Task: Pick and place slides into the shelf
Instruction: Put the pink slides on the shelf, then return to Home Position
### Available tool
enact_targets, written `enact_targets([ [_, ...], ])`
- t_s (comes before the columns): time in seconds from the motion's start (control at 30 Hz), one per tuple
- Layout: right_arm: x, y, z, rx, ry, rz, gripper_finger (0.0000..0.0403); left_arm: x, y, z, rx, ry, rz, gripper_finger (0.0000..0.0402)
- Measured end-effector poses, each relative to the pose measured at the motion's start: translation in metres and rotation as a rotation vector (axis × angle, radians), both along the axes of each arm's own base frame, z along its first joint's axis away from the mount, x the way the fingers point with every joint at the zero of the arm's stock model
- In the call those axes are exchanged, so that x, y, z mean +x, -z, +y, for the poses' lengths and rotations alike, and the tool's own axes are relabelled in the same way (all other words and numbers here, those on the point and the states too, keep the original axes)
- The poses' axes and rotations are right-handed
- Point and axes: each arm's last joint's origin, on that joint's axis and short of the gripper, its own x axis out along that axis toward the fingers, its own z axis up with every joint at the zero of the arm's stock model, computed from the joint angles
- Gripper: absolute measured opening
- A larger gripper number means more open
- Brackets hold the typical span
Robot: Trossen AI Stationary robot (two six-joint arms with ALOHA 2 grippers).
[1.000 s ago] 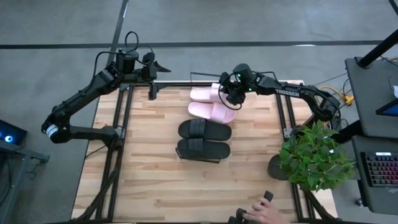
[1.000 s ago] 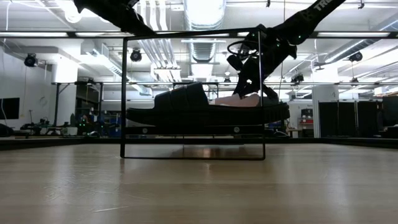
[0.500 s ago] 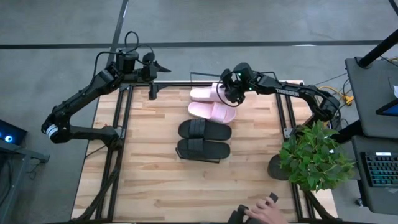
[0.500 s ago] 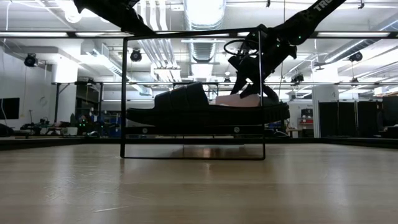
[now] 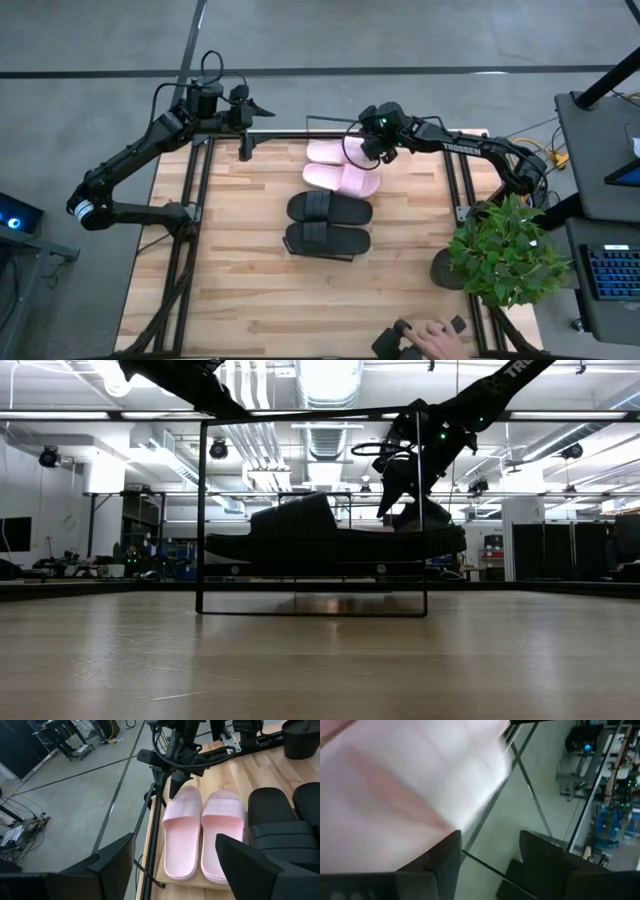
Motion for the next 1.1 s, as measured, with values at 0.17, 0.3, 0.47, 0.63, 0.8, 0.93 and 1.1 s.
enact_targets([
  [0.17,0.0,0.0,0.001,0.031,0.037,-0.02,0.0189,0.0,0.0,0.0,0.0,0.0,0.0,0.0261],
  [0.3,-0.001,-0.001,0.002,0.032,0.04,-0.02,0.0189,0.0,0.0,0.0,0.0,0.0,0.0,0.0261],
  [0.47,0.004,-0.014,0.001,0.078,0.11,-0.144,0.0182,0.0,0.0,0.0,0.001,-0.001,0.0,0.0261],
  [0.63,0.015,-0.053,0.001,0.32,0.188,-0.473,0.0164,0.001,-0.005,0.001,0.039,-0.002,-0.038,0.0261],
  [0.8,0.025,-0.094,0.005,0.692,0.193,-0.741,0.0143,0.003,-0.009,0.001,0.032,0.023,-0.084,0.025],
  [0.93,0.025,-0.117,0.01,0.851,0.203,-0.817,0.0124,0.005,-0.008,-0.003,-0.067,0.087,-0.12,0.0205],
  [1.1,0.019,-0.135,0.027,0.818,0.123,-0.832,0.01,0.015,0.001,-0.013,-0.229,0.125,-0.161,0.0115],
])
